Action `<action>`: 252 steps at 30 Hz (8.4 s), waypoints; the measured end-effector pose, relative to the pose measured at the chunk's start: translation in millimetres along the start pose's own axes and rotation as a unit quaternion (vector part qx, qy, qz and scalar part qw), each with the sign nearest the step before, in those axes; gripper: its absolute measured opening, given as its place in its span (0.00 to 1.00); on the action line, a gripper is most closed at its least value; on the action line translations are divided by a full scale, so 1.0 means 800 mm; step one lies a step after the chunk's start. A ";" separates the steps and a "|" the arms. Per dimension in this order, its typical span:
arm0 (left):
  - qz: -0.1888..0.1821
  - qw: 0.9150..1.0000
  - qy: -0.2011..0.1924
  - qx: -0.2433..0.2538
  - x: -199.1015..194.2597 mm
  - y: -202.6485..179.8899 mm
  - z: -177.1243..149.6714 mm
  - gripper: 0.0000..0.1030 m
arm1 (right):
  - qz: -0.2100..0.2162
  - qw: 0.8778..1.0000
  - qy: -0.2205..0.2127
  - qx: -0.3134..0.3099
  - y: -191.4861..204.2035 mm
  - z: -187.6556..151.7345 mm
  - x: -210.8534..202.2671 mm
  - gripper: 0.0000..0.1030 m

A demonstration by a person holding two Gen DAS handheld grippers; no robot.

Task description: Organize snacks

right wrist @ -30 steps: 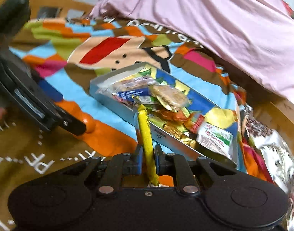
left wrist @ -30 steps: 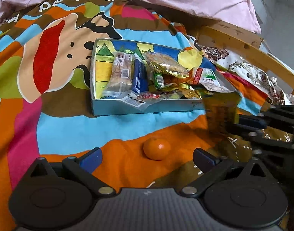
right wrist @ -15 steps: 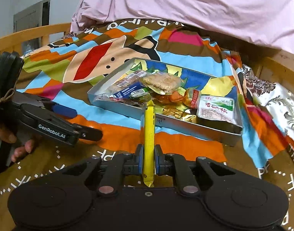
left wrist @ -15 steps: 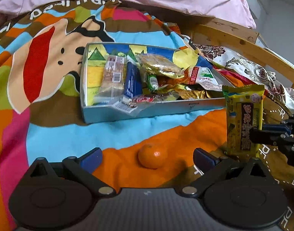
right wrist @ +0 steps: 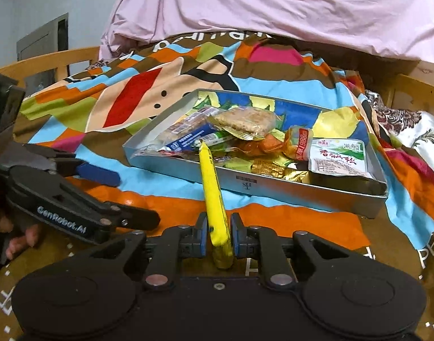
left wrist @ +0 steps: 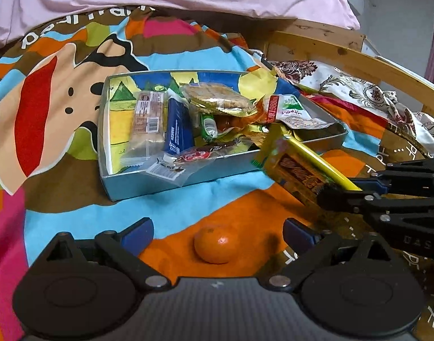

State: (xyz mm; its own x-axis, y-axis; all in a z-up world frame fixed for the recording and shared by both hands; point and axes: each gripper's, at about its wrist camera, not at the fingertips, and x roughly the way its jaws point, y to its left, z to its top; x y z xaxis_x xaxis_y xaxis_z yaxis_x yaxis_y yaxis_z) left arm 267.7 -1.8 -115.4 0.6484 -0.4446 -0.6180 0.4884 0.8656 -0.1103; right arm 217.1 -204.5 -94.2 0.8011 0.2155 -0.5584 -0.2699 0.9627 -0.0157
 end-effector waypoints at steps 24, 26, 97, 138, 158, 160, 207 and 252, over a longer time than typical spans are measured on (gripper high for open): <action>-0.008 1.000 0.027 0.001 0.009 0.001 -0.006 0.82 | 0.001 1.000 0.017 -0.008 0.008 -0.020 0.036 0.25; -0.008 1.000 0.027 0.001 0.009 0.001 -0.006 0.82 | 0.000 1.000 0.015 -0.008 0.008 -0.021 0.036 0.26; 0.166 0.983 -0.075 0.001 -0.168 -0.223 0.097 0.35 | -0.092 0.972 -0.213 -0.031 -0.062 0.006 -0.231 0.14; 0.207 0.970 -0.095 -0.085 -0.045 -0.162 0.130 0.34 | -0.070 0.970 -0.230 0.019 -0.105 0.075 -0.100 0.14; 0.129 0.985 -0.077 -0.079 0.112 -0.082 0.210 0.35 | -0.068 0.983 -0.124 0.114 -0.199 0.082 0.073 0.14; 0.124 0.987 -0.066 -0.079 0.128 -0.080 0.214 0.35 | -0.059 0.983 -0.120 0.125 -0.204 0.084 0.080 0.14; 0.098 0.976 -0.041 -0.190 0.142 -0.069 0.212 0.82 | -0.039 0.983 -0.127 0.129 -0.196 0.092 0.067 0.56; 0.227 0.954 -0.157 -0.117 -0.159 -0.121 0.073 0.99 | -0.048 0.982 -0.165 0.076 -0.082 0.030 -0.191 0.99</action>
State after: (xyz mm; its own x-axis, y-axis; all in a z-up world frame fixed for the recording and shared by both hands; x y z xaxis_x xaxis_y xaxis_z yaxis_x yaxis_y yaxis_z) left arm 172.1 -42.5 19.6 0.9229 -0.0267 -0.3840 -0.0042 0.9968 -0.0793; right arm 125.3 -296.8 11.8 0.9551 0.1404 -0.2609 -0.1225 0.9889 0.0840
